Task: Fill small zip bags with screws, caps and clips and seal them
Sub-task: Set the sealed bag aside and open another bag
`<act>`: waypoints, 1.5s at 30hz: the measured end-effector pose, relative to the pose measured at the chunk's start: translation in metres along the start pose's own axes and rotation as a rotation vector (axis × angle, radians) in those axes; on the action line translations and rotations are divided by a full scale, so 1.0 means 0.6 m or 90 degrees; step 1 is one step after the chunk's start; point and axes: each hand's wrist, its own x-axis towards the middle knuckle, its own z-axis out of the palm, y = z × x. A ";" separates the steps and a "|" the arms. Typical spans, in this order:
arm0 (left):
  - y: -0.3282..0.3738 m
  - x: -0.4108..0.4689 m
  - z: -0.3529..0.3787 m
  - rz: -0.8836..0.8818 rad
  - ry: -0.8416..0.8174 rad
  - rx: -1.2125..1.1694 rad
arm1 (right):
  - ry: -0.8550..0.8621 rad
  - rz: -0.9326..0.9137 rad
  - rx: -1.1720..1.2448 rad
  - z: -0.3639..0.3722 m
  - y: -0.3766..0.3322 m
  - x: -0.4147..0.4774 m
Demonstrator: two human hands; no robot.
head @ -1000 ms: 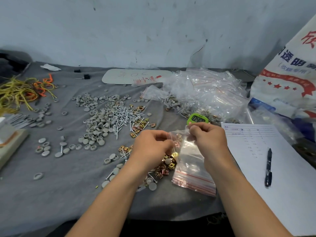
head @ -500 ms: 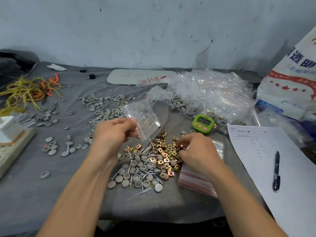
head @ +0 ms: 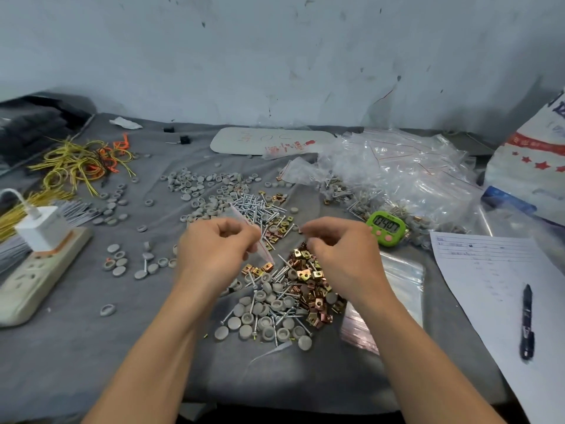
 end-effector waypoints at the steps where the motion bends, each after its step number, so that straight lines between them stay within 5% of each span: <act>1: 0.002 -0.005 0.003 0.012 -0.024 0.019 | -0.038 -0.008 0.058 0.007 -0.009 -0.007; 10: -0.006 -0.004 -0.010 0.000 -0.166 -0.044 | -0.277 0.035 0.275 0.042 -0.040 -0.016; 20: -0.013 -0.001 -0.032 0.029 -0.296 0.009 | -0.374 0.123 0.278 0.035 -0.036 -0.019; 30: -0.014 0.001 -0.030 0.023 -0.292 -0.001 | -0.282 0.117 0.162 0.050 -0.043 -0.025; 38: -0.020 0.006 -0.025 0.007 -0.258 0.029 | -0.210 -0.013 -0.040 0.057 -0.042 -0.025; 45: -0.020 0.003 -0.024 0.059 -0.241 0.029 | -0.297 0.039 0.115 0.051 -0.030 -0.015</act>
